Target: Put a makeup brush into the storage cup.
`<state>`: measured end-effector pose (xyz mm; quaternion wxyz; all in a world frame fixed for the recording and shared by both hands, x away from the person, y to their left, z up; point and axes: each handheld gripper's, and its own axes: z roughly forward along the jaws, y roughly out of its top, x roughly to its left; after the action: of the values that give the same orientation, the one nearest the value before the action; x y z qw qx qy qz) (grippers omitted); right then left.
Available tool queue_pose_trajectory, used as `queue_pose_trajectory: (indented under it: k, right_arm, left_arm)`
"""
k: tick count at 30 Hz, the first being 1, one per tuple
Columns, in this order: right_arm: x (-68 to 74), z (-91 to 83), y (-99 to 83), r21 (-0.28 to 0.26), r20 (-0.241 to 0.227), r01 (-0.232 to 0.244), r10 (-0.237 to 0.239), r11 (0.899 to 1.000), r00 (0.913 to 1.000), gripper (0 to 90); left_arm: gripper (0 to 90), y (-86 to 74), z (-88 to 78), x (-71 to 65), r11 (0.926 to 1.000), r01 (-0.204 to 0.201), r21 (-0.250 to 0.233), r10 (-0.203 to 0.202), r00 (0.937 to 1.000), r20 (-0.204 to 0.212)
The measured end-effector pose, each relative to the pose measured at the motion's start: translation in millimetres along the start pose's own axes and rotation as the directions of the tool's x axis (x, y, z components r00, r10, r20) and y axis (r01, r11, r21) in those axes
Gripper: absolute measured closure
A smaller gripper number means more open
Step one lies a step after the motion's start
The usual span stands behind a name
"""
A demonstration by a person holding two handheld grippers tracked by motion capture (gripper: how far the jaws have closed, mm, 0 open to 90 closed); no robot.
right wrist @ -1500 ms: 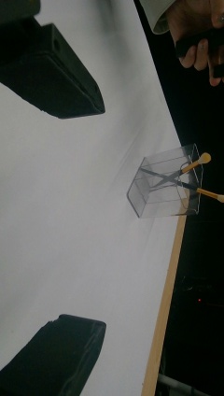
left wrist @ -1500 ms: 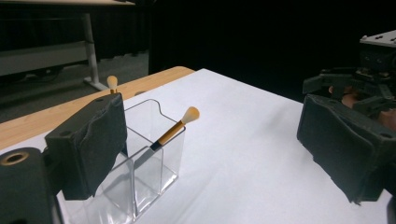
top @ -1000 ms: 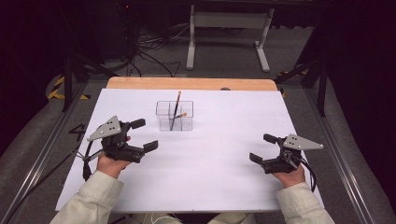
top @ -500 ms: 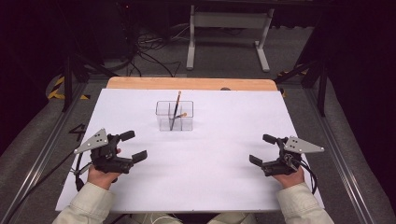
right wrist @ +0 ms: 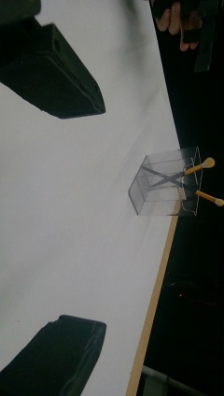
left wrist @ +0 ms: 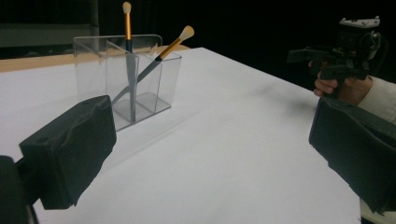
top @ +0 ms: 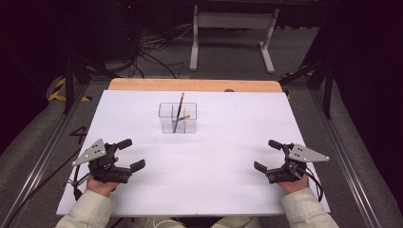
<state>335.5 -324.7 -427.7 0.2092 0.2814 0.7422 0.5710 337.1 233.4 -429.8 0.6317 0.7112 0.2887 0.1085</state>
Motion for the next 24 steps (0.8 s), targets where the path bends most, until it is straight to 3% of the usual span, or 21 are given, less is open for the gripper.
queue_pose_trajectory:
  k: [5, 11, 14, 18, 24]
  right_arm:
    - [-0.8, -1.8, -7.3, -0.009, 0.017, -0.005, 0.005, 1.0, 0.9998, 0.0]
    - [-1.7, -3.7, -13.9, -0.015, 0.038, -0.012, 0.012, 1.0, 0.9992, 0.0]
    - [-2.8, -3.8, -16.8, -0.011, 0.049, -0.017, 0.017, 1.0, 0.9987, 0.0]
    - [-3.1, -4.6, -19.6, -0.034, 0.058, -0.032, 0.034, 0.999, 0.9977, 0.0]
    - [-4.2, -2.0, -22.2, -0.029, 0.052, -0.041, 0.043, 0.999, 0.9977, 0.0]
  left_arm:
    - [1.3, -12.3, 0.4, 5.5, 0.9996, 0.001, 0.03, 0.0, 0.9996, -0.027]
    - [1.3, -24.0, -2.2, 10.2, 0.9995, 0.019, 0.025, -0.017, 0.9977, -0.065]
    - [1.3, -29.8, -0.9, 11.9, 0.9987, 0.046, 0.023, -0.044, 0.9963, -0.073]
    - [1.3, -33.7, 1.7, 13.2, 0.9978, 0.036, 0.055, -0.032, 0.9961, -0.083]
    - [1.3, -35.8, 3.2, 13.2, 0.9979, 0.042, 0.049, -0.038, 0.996, -0.081]
